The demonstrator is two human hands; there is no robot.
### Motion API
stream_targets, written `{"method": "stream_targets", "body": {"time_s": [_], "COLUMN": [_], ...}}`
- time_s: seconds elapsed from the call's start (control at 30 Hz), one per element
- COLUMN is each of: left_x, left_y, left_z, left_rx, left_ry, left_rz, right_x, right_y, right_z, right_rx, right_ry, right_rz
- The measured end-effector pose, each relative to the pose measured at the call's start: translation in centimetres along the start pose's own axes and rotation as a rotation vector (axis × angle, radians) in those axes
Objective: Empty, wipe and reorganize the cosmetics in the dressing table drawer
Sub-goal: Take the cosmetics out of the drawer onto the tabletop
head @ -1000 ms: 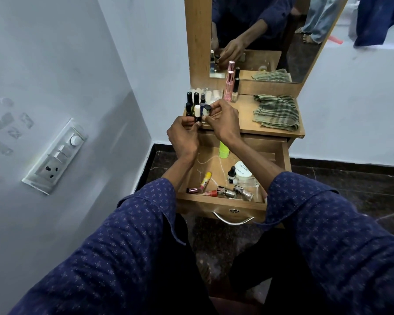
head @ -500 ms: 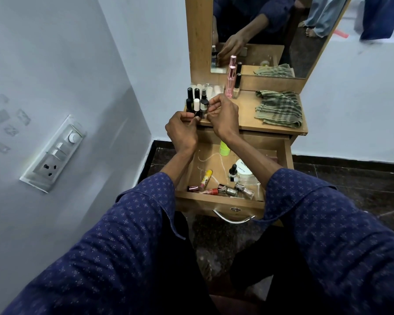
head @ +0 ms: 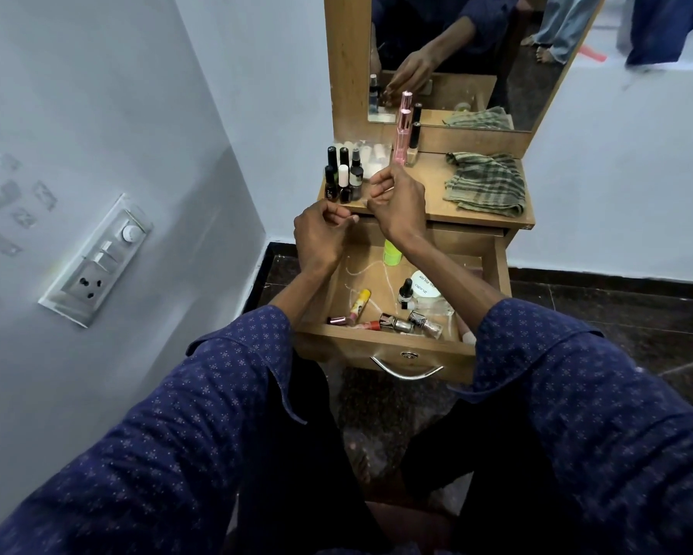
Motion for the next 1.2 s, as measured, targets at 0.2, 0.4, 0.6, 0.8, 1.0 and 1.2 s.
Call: {"method": "stream_targets", "body": {"time_s": [0.2, 0.4, 0.6, 0.8, 1.0, 1.2], "left_x": [2.9, 5.1, 6.3, 7.2, 7.8, 7.7], "left_y": [-0.1, -0.2, -0.6, -1.0, -0.4, -1.0], "left_z": [-0.5, -0.8, -2.2, -2.8, -2.9, -2.9], "left_rx": [-0.265, -0.765, -1.034, -1.068, -1.051, -0.956], "left_ry": [-0.394, -0.492, -0.514, -0.492, -0.48, -0.484], "left_rz": [-0.139, -0.267, -0.265, -0.211, -0.206, -0.179], "right_x": [4.0, 9.0, 12.3, 13.0, 13.2, 13.4], "right_y": [0.4, 3.4, 4.2, 4.5, 4.6, 4.7], "right_z": [0.2, -0.9, -0.2, -0.1, -0.2, -0.4], "right_rx": [0.101, 0.245, 0.618, 0.744, 0.799, 0.745], "right_ry": [-0.124, -0.371, -0.43, -0.483, -0.564, -0.614], "right_rz": [0.025, -0.065, -0.003, 0.01, -0.007, -0.056]}}
Point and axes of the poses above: each hand's wrist, its own x-axis away from the middle knuckle, its own z-axis out of the back of the hand, y = z × x, the point moved 4 cm from there along -x, towards the middle knuckle, and after that the axes turned 10 degrees about -y, right-handed, at the moved point
